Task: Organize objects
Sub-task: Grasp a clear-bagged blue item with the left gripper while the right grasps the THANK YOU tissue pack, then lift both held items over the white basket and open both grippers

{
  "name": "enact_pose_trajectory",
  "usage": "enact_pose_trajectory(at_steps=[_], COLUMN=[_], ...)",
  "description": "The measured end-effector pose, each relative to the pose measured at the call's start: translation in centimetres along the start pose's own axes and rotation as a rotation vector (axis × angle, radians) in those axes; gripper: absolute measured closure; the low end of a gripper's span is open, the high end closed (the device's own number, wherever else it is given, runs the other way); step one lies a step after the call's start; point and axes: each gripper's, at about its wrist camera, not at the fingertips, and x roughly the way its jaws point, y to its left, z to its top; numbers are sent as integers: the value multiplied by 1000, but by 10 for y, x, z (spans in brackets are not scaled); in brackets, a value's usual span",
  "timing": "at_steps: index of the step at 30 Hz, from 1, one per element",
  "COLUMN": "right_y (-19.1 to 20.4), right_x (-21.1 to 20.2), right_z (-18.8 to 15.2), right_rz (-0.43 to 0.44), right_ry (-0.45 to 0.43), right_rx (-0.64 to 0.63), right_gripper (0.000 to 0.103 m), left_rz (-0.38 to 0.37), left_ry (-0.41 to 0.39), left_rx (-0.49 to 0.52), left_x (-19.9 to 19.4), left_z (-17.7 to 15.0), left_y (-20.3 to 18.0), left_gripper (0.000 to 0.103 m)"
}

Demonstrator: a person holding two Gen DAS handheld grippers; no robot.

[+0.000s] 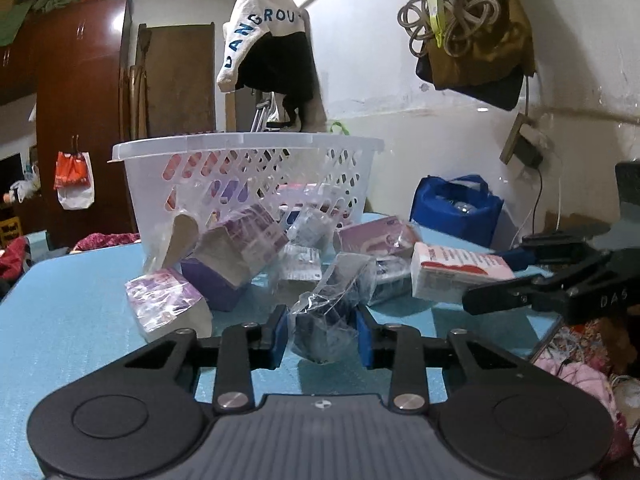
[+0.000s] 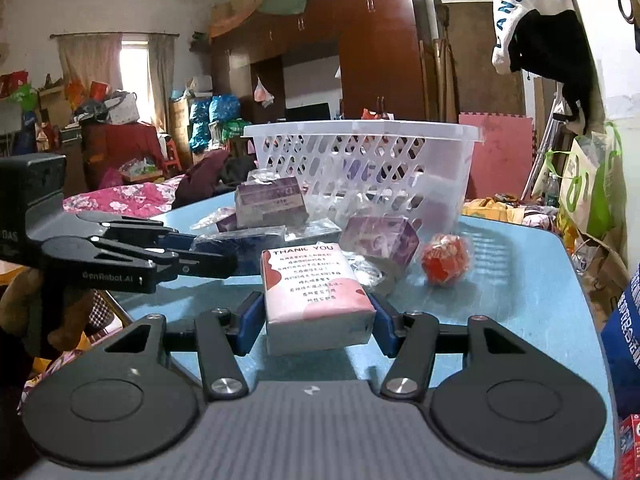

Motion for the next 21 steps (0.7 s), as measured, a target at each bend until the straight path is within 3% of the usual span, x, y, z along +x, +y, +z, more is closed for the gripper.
enact_pose_trajectory(at_steps=[5, 13, 17, 21], right_y=[-1, -4, -4, -4], right_x=[3, -7, -11, 2], right_z=[-1, 8, 31, 88], right_rz=[4, 12, 22, -17], right_ry=[0, -54, -105, -167], right_rx=[2, 31, 31, -28], right_gripper=[44, 44, 44, 44], left_rz=[-7, -20, -15, 2], left_ry=[-10, -94, -154, -217], left_rx=[15, -24, -65, -92], left_x=[1, -24, -36, -33], left_z=[-3, 9, 35, 81], left_y=[-6, 2, 13, 30], left_gripper=[65, 65, 65, 65])
